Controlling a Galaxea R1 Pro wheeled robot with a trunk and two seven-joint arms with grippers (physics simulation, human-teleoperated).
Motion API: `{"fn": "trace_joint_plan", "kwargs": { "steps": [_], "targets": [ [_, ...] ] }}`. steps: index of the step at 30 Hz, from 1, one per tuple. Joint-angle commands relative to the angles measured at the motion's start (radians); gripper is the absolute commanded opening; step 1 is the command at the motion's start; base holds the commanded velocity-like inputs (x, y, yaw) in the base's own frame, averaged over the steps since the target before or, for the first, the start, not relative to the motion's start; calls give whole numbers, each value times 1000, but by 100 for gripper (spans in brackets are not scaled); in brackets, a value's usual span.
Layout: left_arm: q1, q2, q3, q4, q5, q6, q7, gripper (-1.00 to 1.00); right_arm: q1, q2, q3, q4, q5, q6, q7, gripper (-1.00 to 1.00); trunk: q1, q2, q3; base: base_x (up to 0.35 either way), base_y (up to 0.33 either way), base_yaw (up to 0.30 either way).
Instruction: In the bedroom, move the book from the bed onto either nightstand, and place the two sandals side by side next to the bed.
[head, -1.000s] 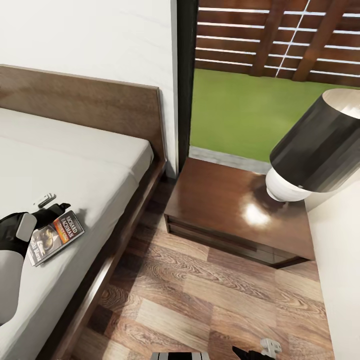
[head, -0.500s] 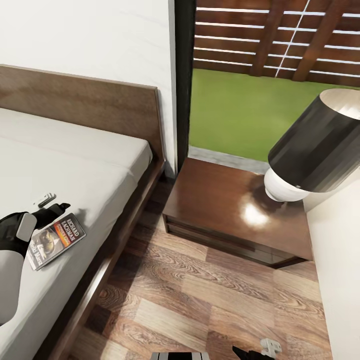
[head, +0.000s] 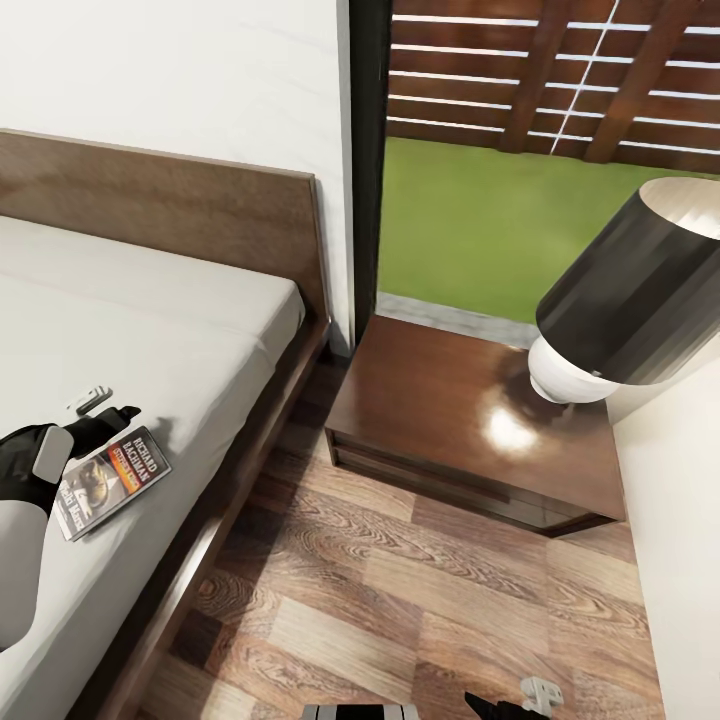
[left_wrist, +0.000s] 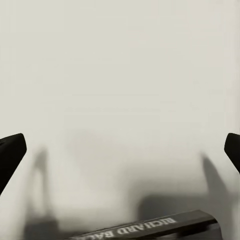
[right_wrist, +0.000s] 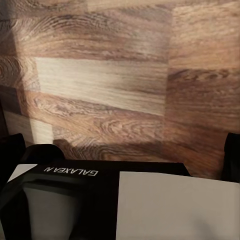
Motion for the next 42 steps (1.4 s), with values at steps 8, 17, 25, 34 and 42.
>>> {"fn": "trace_joint_plan", "kwargs": {
  "steps": [8, 17, 25, 34, 42],
  "targets": [
    [0, -1, 4, 4, 11, 11, -1, 100, -1, 0, 1, 1, -3, -2, 3, 100, 0, 0, -1, 0, 0, 0],
    [0, -1, 4, 4, 11, 11, 1, 100, -1, 0, 1, 1, -3, -2, 3, 100, -27, 49, 21, 0, 0, 0],
    [0, -1, 4, 4, 11, 11, 1, 100, 0, 0, 0, 2, -6, -3, 3, 100, -57, 105, 46, 0, 0, 0],
    [0, -1, 4, 4, 11, 12, 1, 100, 0, -3, 0, 4, -12, -4, 3, 100, -92, 168, 75, 0, 0, 0],
    [0, -2, 4, 5, 11, 12, 1, 100, 0, -3, 0, 4, -12, -4, 3, 100, -123, 224, 100, 0, 0, 0]
  ]
}}
